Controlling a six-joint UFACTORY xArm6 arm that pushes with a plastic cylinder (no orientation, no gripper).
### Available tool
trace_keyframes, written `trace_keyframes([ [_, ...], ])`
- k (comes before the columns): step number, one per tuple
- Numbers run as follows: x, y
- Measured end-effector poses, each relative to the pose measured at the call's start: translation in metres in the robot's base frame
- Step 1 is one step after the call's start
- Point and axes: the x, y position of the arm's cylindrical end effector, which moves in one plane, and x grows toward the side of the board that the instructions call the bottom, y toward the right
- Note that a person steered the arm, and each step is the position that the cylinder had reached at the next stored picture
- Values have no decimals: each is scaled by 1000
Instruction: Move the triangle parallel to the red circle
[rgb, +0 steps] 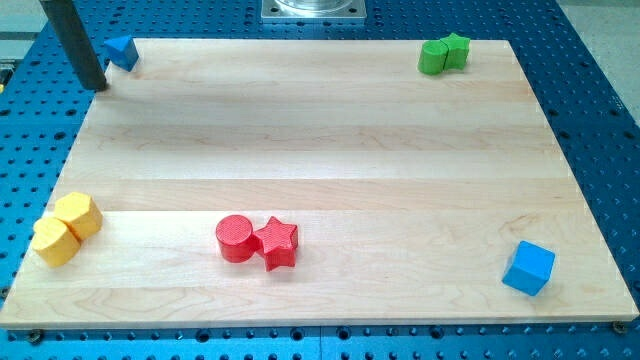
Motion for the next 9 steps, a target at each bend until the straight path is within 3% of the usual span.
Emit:
trace_keyframes([
  [3,-82,0],
  [4,-79,16],
  [6,11,119],
  [7,26,139],
  [9,-40,94],
])
